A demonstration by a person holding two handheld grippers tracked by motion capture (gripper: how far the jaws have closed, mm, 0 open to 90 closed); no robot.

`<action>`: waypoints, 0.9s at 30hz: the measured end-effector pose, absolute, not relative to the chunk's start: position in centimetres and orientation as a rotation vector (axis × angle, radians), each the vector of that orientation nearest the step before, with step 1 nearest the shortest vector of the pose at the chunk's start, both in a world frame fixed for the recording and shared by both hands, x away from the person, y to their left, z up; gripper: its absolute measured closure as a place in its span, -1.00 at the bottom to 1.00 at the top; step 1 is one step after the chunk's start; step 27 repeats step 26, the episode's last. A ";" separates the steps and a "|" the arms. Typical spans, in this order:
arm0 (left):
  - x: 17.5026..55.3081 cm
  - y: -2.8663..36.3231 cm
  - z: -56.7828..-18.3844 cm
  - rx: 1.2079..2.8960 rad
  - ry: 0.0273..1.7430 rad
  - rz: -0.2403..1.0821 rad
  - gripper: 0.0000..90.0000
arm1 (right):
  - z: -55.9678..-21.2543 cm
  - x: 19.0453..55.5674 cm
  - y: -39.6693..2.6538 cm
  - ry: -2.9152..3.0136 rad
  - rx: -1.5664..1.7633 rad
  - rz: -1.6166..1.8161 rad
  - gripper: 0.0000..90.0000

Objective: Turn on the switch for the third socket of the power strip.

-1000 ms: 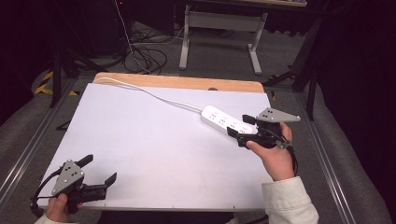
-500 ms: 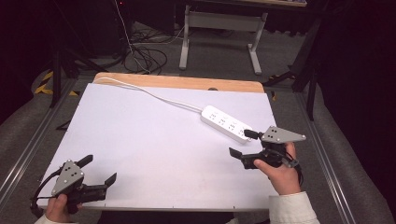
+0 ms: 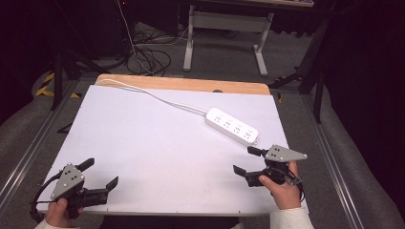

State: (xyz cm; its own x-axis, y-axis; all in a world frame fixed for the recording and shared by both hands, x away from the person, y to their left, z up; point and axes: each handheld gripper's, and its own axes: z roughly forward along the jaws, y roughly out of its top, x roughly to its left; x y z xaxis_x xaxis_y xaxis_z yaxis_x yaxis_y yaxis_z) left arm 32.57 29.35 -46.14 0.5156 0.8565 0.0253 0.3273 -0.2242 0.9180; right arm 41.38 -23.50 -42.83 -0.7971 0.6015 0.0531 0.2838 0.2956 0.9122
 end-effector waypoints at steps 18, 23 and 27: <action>33.0 29.5 -46.7 1.780 1.003 0.645 -0.95 | -48.9 41.3 -24.1 2.384 0.957 1.367 -0.85; 33.0 29.6 -46.7 1.785 0.983 0.662 -0.95 | -49.4 41.4 -24.5 2.399 0.931 1.311 -0.84; 32.9 29.4 -46.7 1.795 0.969 0.686 -0.95 | -49.2 41.4 -24.6 2.371 0.886 1.294 -0.83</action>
